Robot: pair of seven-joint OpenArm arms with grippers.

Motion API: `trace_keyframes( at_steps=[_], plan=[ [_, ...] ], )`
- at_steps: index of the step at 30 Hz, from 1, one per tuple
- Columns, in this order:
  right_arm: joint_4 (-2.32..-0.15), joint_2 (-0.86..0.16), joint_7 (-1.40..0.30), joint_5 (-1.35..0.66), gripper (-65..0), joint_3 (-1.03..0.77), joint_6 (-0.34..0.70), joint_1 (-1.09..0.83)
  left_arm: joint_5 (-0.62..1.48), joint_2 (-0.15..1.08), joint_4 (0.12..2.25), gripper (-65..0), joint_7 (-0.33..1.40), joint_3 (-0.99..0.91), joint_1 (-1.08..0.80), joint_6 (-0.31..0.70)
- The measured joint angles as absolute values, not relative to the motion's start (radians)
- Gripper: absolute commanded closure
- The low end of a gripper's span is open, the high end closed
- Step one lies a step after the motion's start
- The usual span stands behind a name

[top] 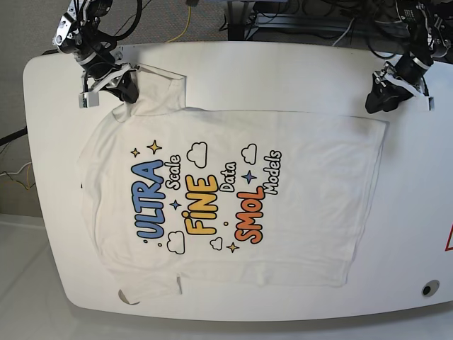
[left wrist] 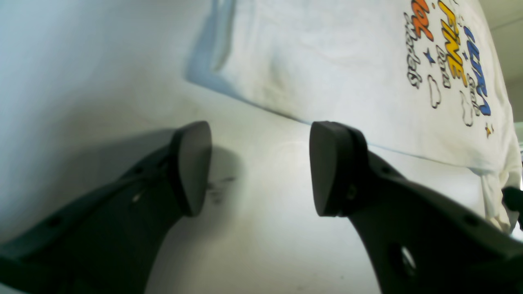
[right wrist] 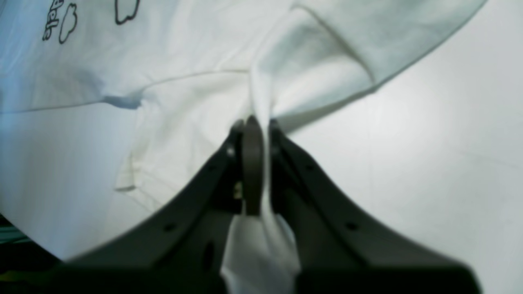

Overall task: Fold the T-shirt properly
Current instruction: 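Lower the left gripper and grasp the other shoulder corner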

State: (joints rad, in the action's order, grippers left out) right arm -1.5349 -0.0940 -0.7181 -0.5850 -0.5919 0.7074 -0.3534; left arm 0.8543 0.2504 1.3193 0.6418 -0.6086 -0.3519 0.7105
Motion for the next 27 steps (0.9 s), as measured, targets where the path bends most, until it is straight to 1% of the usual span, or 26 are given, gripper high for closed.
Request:
trace_keyframes(
  at_steps=[5,7,9,27],
  plan=[
    [-1.535,-0.094,-0.714,-0.588,0.0,-0.592,0.708,-0.356,0.816,0.241,1.357,-29.4,0.644,-0.594,-0.351,0.704],
    [-1.535,-0.094,-0.715,-0.588,0.0,-0.592,0.707,-0.356,0.816,0.239,1.356,-29.2,0.643,-0.593,-0.349,0.704],
    [-1.536,-0.094,-0.715,-0.588,0.0,-0.592,0.707,-0.356,0.817,0.24,1.352,-34.1,0.643,-0.594,-0.349,0.704],
    [-1.538,-0.094,-0.711,-0.592,0.0,-0.592,0.707,-0.363,0.842,0.245,1.326,-34.8,0.682,-0.674,-0.292,0.69]
  ],
)
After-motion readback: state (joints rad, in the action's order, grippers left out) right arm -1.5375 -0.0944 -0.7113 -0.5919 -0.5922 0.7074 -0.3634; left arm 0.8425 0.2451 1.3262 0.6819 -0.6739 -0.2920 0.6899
